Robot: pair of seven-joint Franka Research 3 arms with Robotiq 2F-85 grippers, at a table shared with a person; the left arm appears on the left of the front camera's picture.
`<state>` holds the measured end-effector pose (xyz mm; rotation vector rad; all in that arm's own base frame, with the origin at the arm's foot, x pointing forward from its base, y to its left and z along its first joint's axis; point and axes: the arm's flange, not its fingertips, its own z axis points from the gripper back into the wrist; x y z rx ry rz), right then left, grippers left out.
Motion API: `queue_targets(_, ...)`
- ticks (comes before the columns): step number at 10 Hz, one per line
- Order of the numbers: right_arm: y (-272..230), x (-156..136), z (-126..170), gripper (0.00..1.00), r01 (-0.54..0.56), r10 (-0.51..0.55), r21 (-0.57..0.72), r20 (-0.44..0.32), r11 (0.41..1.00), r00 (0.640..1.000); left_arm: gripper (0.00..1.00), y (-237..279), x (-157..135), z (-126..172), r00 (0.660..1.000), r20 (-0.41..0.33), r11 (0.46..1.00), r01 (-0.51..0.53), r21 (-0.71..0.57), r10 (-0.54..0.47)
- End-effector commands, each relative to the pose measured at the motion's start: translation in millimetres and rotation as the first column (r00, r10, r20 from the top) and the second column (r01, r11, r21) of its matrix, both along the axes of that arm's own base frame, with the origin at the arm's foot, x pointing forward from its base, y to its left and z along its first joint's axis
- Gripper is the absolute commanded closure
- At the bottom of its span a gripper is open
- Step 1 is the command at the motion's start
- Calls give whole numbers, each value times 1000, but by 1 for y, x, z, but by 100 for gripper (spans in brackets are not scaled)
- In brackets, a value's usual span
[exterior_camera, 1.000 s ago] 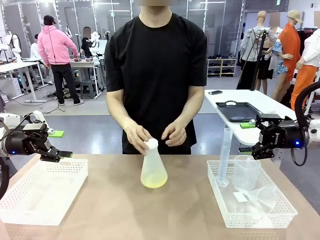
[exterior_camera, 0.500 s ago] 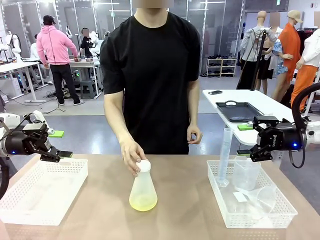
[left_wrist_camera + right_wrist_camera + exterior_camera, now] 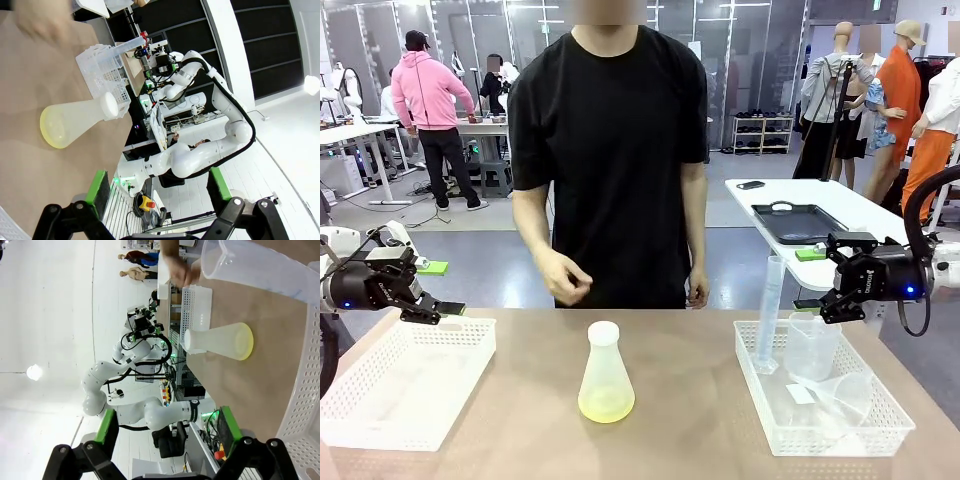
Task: Prepare the solutions needed for the experiment.
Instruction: When the human places the Big flask in the center of the table, pick up the Big flask and place it in the left Organizing basket.
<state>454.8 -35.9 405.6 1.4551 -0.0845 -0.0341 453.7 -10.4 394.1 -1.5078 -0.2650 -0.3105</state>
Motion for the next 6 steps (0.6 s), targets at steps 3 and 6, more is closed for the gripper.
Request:
queue_targets(3, -1, 0, 2, 0, -2, 2, 1, 11, 1000, 1000, 0, -1, 1, 3, 1000, 8, 1000, -5, 8, 5)
queue_targets(6, -1, 0, 2, 0, -2, 2, 1, 11, 1000, 1000, 0, -1, 1, 3, 1000, 8, 1000, -5, 8, 5)
